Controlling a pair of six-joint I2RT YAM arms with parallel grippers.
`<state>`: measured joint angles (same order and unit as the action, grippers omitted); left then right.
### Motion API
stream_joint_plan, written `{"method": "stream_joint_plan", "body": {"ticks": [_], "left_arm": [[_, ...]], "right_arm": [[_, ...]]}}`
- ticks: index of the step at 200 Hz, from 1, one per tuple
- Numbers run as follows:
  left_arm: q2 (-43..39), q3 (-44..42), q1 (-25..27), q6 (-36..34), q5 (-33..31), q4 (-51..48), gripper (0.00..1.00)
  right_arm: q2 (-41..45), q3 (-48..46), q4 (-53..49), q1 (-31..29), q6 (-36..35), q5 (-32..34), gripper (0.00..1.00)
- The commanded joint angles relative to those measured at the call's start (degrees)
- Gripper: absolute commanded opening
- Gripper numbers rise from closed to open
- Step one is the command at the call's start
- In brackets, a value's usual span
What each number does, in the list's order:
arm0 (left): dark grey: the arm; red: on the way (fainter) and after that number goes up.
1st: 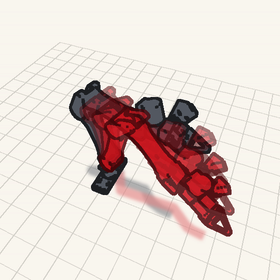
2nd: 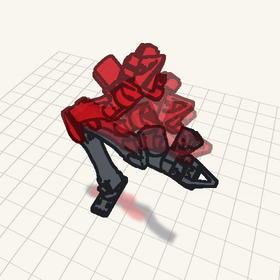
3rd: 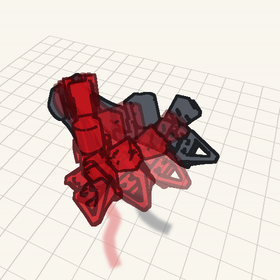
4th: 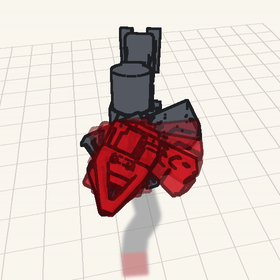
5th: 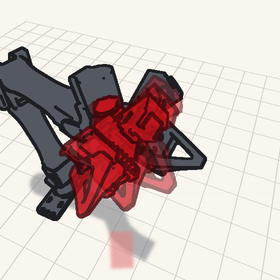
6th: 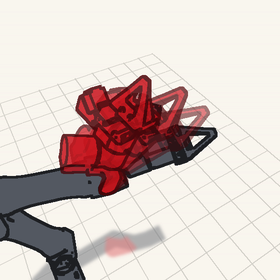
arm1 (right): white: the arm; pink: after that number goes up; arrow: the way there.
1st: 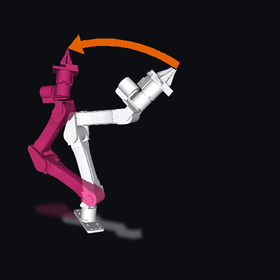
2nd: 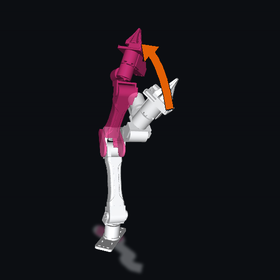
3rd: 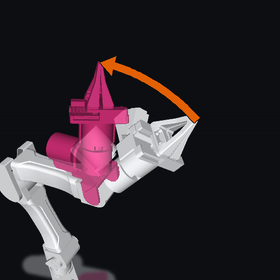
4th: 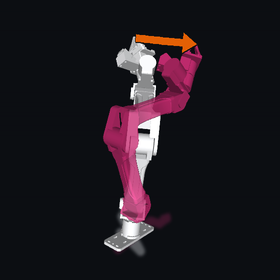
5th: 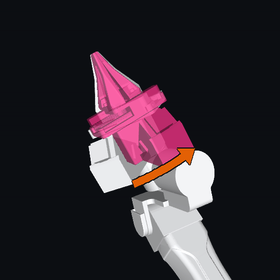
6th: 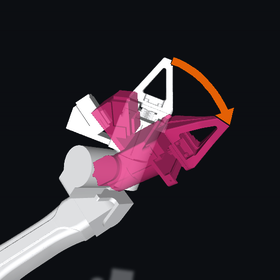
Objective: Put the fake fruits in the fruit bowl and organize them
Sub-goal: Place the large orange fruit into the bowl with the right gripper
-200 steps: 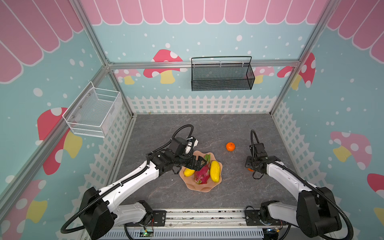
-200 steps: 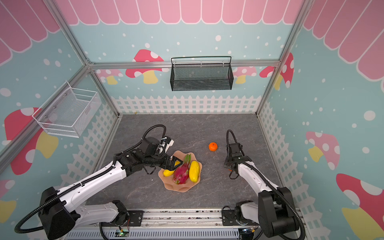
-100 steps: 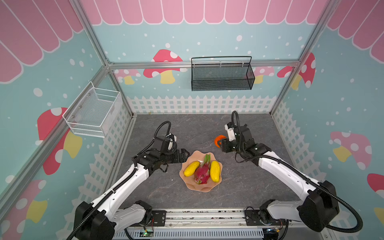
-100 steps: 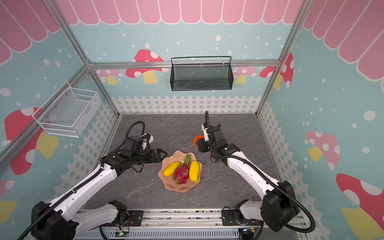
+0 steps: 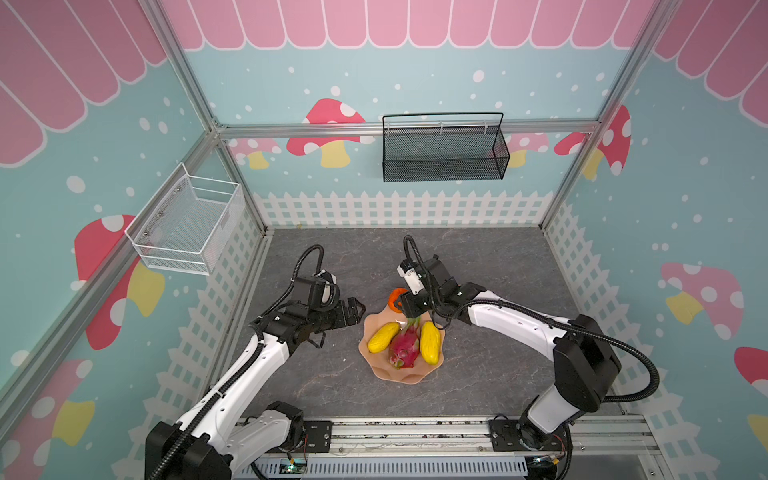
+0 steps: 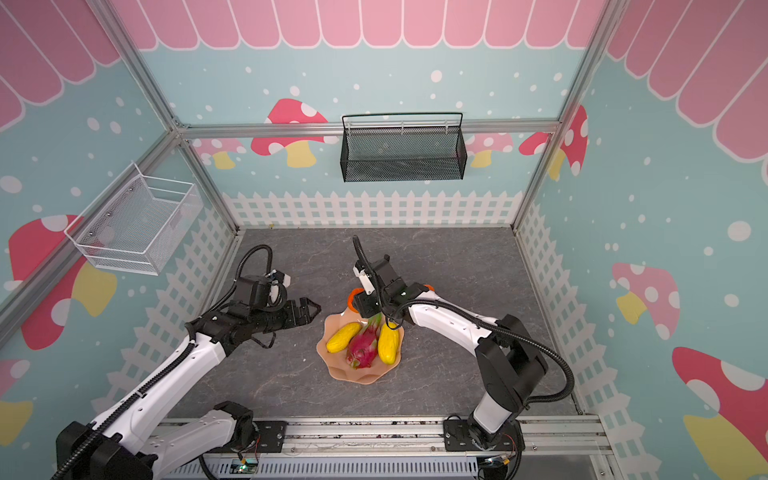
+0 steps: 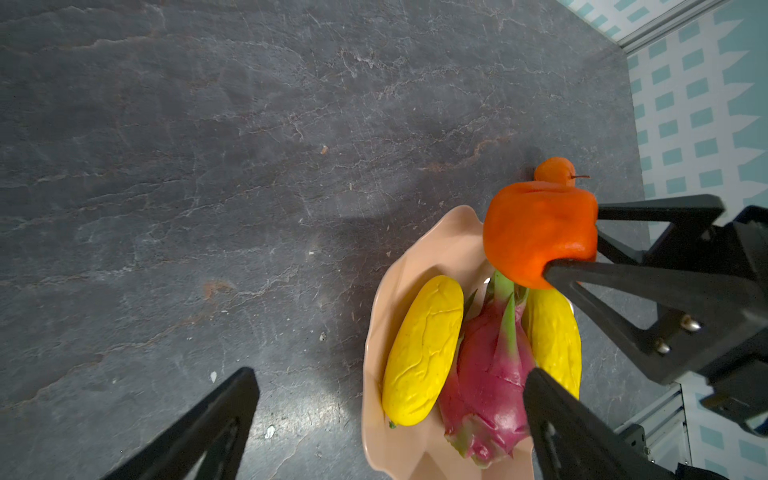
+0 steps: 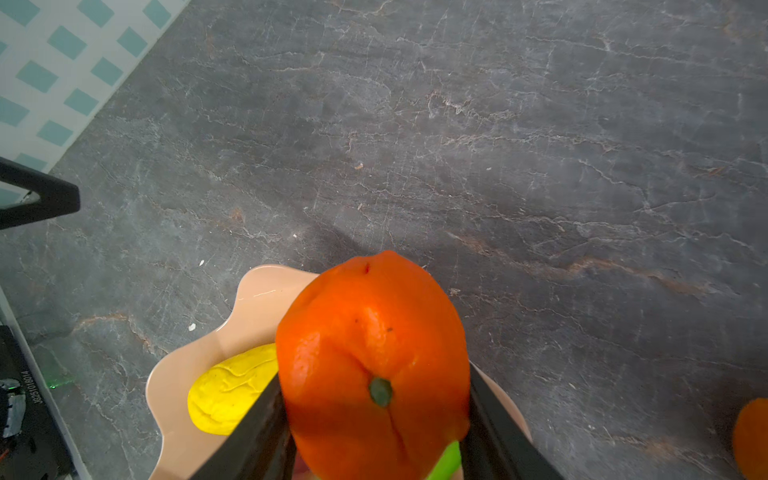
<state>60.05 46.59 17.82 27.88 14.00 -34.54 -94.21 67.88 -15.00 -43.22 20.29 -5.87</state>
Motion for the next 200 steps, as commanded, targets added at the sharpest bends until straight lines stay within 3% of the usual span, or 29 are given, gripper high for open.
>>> {"method": "stream_joint_plan", "body": {"ticks": [1,130,200], "left_arm": [[-0.8,-1.0,-0.5,0.0,0.8,-1.4,1.0],[-0.7,-1.4,-0.6,-0.7,3.6,-1.3,1.0],[-1.3,-1.6,-0.6,-0.8,4.5,-1.3,1.0]], "right_arm": [[-1.6,2.1,0.7,-1.3,-1.4,0.1,0.54],[-6.3,2.3,-1.1,-3.3,-2.9,2.4,0.59],[-4.5,2.2,-2.1,-3.9,-3.6,3.0,0.72]]}}
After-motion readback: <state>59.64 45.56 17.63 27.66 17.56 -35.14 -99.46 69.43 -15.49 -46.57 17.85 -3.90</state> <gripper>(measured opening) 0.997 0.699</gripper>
